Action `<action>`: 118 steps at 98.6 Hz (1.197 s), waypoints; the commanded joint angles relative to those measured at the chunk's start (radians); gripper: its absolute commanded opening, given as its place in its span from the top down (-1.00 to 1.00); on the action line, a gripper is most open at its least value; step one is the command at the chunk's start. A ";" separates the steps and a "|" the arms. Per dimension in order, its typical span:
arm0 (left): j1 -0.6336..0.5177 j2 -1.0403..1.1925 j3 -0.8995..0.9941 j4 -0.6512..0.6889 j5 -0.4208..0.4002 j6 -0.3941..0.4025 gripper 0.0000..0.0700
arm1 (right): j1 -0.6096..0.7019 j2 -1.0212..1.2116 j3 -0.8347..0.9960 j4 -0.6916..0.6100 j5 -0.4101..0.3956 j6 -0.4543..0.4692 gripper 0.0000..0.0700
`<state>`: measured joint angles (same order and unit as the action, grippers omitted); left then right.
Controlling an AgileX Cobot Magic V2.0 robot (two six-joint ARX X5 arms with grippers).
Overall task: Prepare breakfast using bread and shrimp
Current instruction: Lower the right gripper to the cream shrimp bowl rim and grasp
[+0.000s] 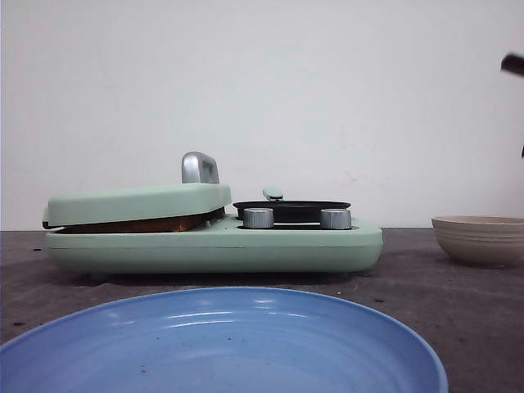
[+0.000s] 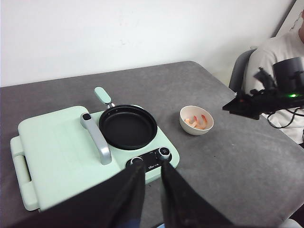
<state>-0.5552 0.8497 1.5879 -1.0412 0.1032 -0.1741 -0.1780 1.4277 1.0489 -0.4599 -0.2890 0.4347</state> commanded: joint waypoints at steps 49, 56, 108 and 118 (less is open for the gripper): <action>-0.008 0.003 0.023 0.009 -0.007 0.009 0.99 | -0.068 0.266 0.071 0.201 -0.104 -0.035 0.36; -0.008 0.003 0.023 0.009 -0.007 0.008 0.99 | -0.068 0.288 0.085 0.223 -0.104 -0.050 0.32; -0.008 0.003 0.023 -0.016 -0.041 0.008 0.99 | -0.068 0.410 0.179 0.300 -0.057 -0.189 0.31; -0.008 0.003 0.023 -0.018 -0.054 0.008 0.99 | -0.058 0.443 0.212 0.293 -0.085 -0.193 0.28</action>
<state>-0.5571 0.8494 1.5879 -1.0672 0.0563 -0.1741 -0.2417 1.8408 1.2209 -0.1707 -0.3630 0.2584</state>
